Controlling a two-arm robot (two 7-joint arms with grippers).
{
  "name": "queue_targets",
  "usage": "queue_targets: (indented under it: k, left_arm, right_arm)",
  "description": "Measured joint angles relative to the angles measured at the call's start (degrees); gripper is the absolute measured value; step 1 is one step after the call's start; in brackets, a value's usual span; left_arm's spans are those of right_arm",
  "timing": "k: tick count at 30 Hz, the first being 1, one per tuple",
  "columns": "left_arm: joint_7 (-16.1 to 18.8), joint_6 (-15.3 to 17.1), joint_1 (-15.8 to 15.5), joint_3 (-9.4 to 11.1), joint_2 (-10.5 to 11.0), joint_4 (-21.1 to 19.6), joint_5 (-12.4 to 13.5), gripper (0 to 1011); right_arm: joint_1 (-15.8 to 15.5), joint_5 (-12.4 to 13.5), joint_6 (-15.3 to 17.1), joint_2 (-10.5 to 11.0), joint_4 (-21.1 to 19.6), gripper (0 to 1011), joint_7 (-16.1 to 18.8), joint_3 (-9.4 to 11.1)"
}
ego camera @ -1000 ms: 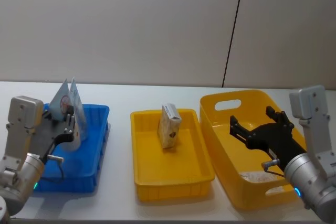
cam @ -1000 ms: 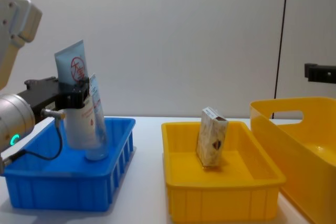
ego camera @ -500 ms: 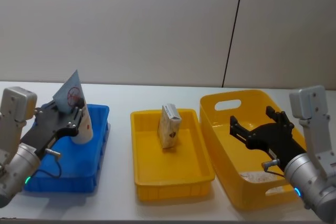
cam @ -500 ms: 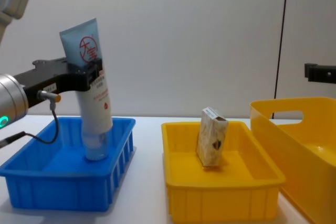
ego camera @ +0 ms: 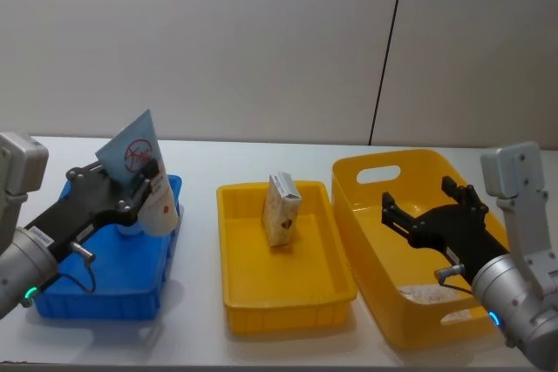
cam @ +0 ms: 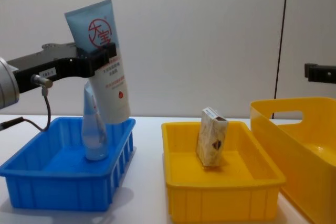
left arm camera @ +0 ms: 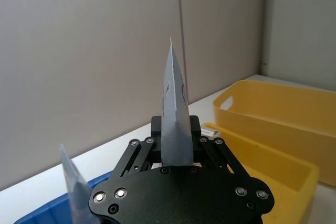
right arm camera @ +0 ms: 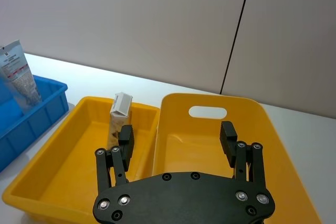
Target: Bimanual collaborative sorting of washing and personal care products
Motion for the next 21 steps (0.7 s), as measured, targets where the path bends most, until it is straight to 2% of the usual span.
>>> queue_targets:
  k: [14,15,21]
  left_arm:
    - [-12.1,-0.1,-1.9,1.5,2.9,-0.3,-6.1,259]
    - [-12.1,-0.1,-1.9,1.5,2.9,-0.3,-6.1,259]
    - [-17.4,-0.1,-2.7,3.1,3.8,-1.0,-8.3,259]
  right_arm:
    - [0.0,0.0,0.0,0.0,0.0,1002,0.0,0.0]
    - [0.0,0.0,0.0,0.0,0.0,1002,0.0,0.0]
    - [0.0,0.0,0.0,0.0,0.0,1002,0.0,0.0]
